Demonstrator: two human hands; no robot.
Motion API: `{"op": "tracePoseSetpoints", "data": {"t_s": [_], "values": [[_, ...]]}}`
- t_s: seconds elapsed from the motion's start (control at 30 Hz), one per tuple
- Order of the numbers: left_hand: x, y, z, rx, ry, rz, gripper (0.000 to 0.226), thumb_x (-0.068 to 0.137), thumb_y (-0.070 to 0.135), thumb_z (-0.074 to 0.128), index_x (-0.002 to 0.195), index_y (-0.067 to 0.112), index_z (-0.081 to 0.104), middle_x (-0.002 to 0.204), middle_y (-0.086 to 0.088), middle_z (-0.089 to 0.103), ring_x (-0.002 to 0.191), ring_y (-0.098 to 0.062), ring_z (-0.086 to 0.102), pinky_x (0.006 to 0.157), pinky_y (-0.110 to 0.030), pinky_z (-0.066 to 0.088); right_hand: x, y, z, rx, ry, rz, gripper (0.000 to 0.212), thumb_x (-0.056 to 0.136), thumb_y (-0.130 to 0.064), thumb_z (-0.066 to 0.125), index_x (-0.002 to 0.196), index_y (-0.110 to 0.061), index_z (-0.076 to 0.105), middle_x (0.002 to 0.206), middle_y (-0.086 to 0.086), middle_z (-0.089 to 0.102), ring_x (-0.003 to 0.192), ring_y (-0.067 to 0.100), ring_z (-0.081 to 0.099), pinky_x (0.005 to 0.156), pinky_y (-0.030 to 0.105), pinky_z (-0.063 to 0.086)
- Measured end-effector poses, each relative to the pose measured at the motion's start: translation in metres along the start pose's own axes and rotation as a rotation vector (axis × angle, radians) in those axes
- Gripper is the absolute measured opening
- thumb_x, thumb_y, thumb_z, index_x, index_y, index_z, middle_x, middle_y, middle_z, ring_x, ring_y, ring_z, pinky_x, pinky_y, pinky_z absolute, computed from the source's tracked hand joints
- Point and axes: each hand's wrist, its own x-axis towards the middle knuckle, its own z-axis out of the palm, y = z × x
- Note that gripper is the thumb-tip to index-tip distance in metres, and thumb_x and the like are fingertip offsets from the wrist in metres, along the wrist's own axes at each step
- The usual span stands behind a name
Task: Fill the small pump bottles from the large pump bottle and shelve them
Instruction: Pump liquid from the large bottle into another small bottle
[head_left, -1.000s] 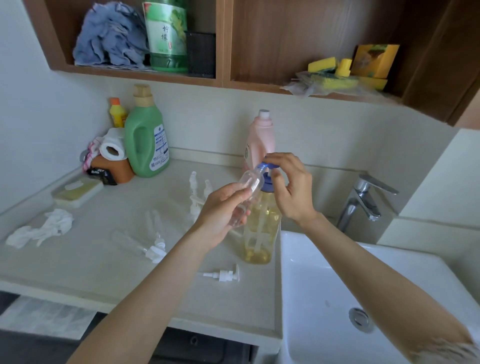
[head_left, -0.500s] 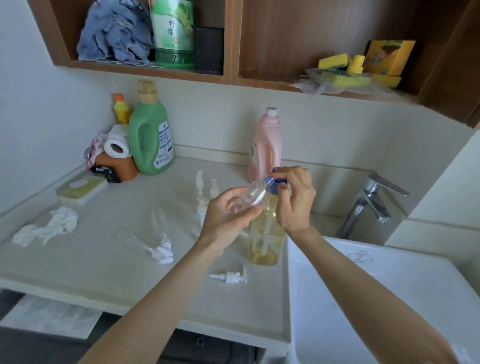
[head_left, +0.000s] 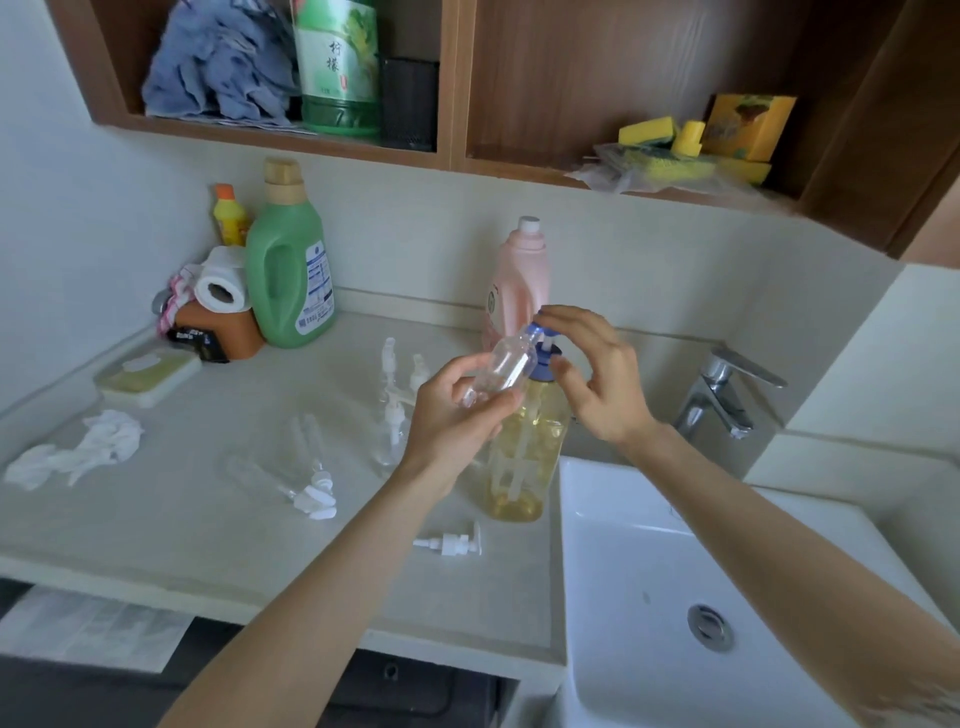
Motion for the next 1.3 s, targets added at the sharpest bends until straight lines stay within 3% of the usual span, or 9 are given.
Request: {"op": "tracePoseSetpoints", "data": {"t_s": [0.23, 0.33, 0.53, 0.7, 0.83, 0.93, 1.07, 1.17, 1.3], "values": [[0.000, -0.007, -0.004, 0.006, 0.049, -0.023, 0.034, 0.076, 0.006, 0.076, 0.105, 0.019, 0.061, 0.068, -0.002, 0.064, 0.048, -0.016, 0.045, 0.048, -0.021, 0.041, -0.012, -0.019, 0.039, -0.013, 0.273, 0.083, 0.030, 0.077, -0.017, 0.045, 0.090, -0.004, 0.069, 0.099, -0.005, 0.063, 0.093, 0.021, 0.055, 0.085, 0.022, 0.043], [-0.002, -0.010, -0.004, -0.001, 0.066, -0.047, 0.040, 0.076, 0.005, 0.076, 0.108, 0.021, 0.057, 0.072, -0.004, 0.064, 0.049, -0.017, 0.045, 0.048, -0.022, 0.041, -0.015, -0.020, 0.039, -0.085, 0.228, 0.135, 0.032, 0.076, -0.023, 0.042, 0.088, -0.009, 0.069, 0.098, -0.003, 0.067, 0.092, 0.016, 0.054, 0.084, 0.035, 0.038], [0.001, -0.001, 0.001, -0.004, 0.028, 0.003, 0.028, 0.079, 0.007, 0.075, 0.097, 0.023, 0.060, 0.069, 0.005, 0.067, 0.052, -0.020, 0.047, 0.047, -0.023, 0.040, 0.007, -0.023, 0.007, -0.022, 0.081, 0.101, 0.035, 0.086, -0.027, 0.042, 0.094, -0.010, 0.072, 0.099, -0.009, 0.065, 0.094, 0.016, 0.060, 0.087, 0.023, 0.042], [0.002, 0.004, 0.005, 0.028, 0.058, 0.024, 0.029, 0.078, 0.007, 0.076, 0.095, 0.025, 0.061, 0.071, 0.011, 0.069, 0.052, -0.017, 0.050, 0.047, -0.023, 0.042, 0.017, -0.005, -0.003, -0.025, -0.047, 0.082, 0.041, 0.092, -0.030, 0.041, 0.107, -0.005, 0.071, 0.112, 0.006, 0.068, 0.106, 0.019, 0.062, 0.094, 0.035, 0.048], [0.005, -0.002, 0.005, 0.060, 0.087, 0.051, 0.030, 0.076, 0.009, 0.078, 0.092, 0.028, 0.062, 0.073, 0.010, 0.070, 0.054, -0.014, 0.055, 0.048, -0.024, 0.044, -0.003, 0.003, 0.017, 0.045, 0.064, 0.051, 0.047, 0.097, -0.036, 0.041, 0.116, 0.000, 0.065, 0.124, 0.010, 0.062, 0.121, 0.021, 0.054, 0.105, 0.030, 0.041], [0.007, -0.005, 0.001, 0.100, 0.104, 0.061, 0.029, 0.073, 0.010, 0.080, 0.089, 0.028, 0.063, 0.074, 0.009, 0.069, 0.054, -0.009, 0.057, 0.049, -0.023, 0.044, -0.009, 0.002, 0.035, 0.094, 0.195, 0.030, 0.059, 0.101, -0.046, 0.033, 0.111, 0.002, 0.065, 0.119, 0.004, 0.059, 0.117, 0.016, 0.052, 0.102, 0.026, 0.039], [0.011, -0.013, -0.006, 0.204, 0.109, 0.076, 0.029, 0.066, 0.026, 0.082, 0.089, 0.030, 0.066, 0.077, 0.008, 0.068, 0.065, -0.010, 0.060, 0.060, -0.027, 0.046, -0.015, 0.010, 0.047, 0.088, 0.272, -0.005, 0.043, 0.096, -0.028, 0.039, 0.102, 0.003, 0.068, 0.112, 0.000, 0.060, 0.109, 0.014, 0.053, 0.096, 0.028, 0.042], [0.011, -0.013, -0.007, 0.207, 0.098, 0.073, 0.028, 0.071, 0.016, 0.083, 0.089, 0.028, 0.065, 0.078, 0.006, 0.067, 0.059, -0.007, 0.058, 0.056, -0.023, 0.044, -0.016, 0.011, 0.049, 0.081, 0.281, 0.016, 0.036, 0.088, -0.017, 0.041, 0.099, 0.003, 0.069, 0.111, 0.000, 0.060, 0.108, 0.015, 0.053, 0.096, 0.027, 0.041], [0.011, -0.005, -0.006, 0.204, 0.087, 0.085, 0.028, 0.074, 0.012, 0.080, 0.090, 0.028, 0.063, 0.084, 0.001, 0.068, 0.056, -0.010, 0.057, 0.052, -0.025, 0.046, -0.011, 0.008, 0.044, 0.061, 0.267, -0.015, 0.037, 0.089, -0.018, 0.040, 0.102, 0.002, 0.069, 0.112, 0.000, 0.060, 0.109, 0.018, 0.054, 0.097, 0.028, 0.041]]}}
